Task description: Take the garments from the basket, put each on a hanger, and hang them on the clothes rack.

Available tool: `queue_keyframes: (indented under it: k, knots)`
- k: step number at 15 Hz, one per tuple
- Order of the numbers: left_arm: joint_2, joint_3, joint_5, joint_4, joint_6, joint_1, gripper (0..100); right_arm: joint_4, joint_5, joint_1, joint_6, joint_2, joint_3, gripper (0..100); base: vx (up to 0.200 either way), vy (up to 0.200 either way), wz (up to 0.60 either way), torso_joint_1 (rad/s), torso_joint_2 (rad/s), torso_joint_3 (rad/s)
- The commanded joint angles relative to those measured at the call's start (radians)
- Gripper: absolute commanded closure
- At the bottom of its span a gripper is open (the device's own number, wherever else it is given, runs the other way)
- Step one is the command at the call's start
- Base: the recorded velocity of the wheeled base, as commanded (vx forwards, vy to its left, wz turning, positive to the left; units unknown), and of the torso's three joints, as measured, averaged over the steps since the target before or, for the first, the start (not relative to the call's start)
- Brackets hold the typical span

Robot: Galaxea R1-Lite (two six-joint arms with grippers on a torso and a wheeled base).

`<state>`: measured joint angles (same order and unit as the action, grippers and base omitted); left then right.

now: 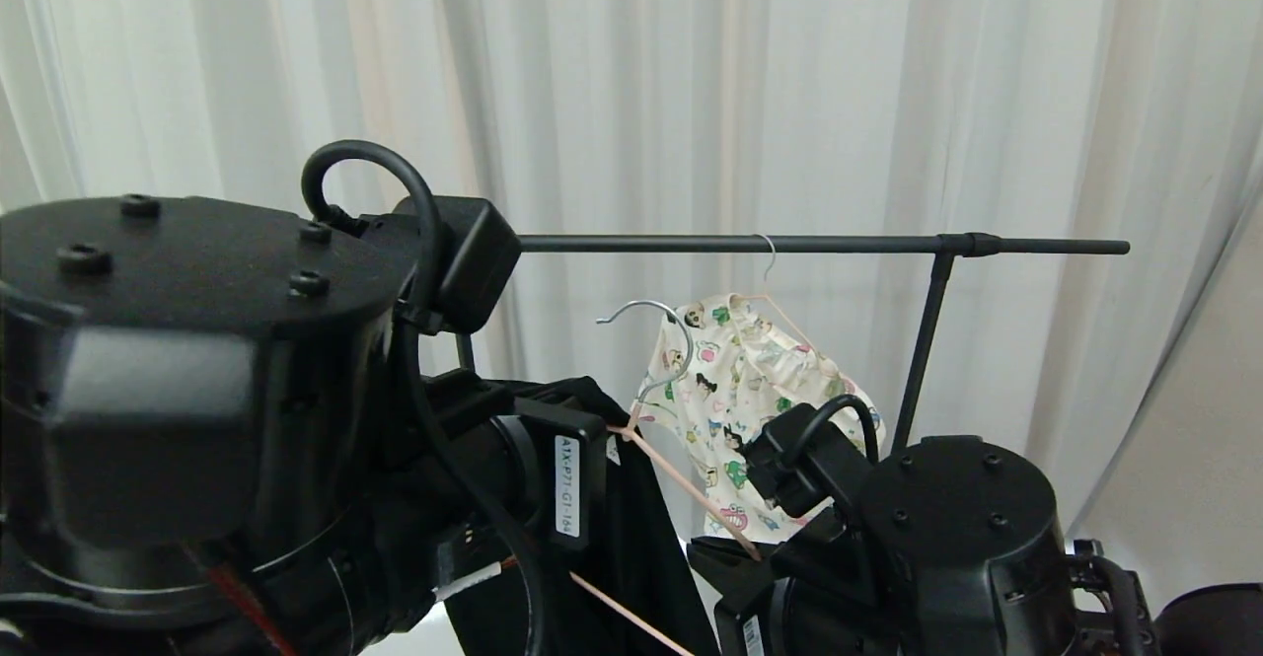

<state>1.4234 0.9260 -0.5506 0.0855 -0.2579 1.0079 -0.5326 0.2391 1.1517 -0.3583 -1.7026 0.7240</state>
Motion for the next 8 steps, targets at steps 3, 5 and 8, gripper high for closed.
queue_keyframes:
  k: [3,5,8]
  knots:
    - [-0.061,-0.019,0.012,0.000,0.000,0.064,100,0.000,0.017,-0.004,-0.002,-0.002,0.002,100,0.000,0.000,0.00,0.000,0.00,0.000]
    - [-0.086,-0.055,0.024,-0.001,0.022,0.084,100,-0.006,0.034,-0.006,-0.005,-0.002,0.005,100,0.000,0.000,0.00,0.000,0.00,0.000]
    - [-0.097,-0.067,0.026,0.000,0.035,0.083,100,-0.037,0.040,-0.007,-0.004,0.008,0.003,100,0.000,0.000,0.00,0.000,0.00,0.000]
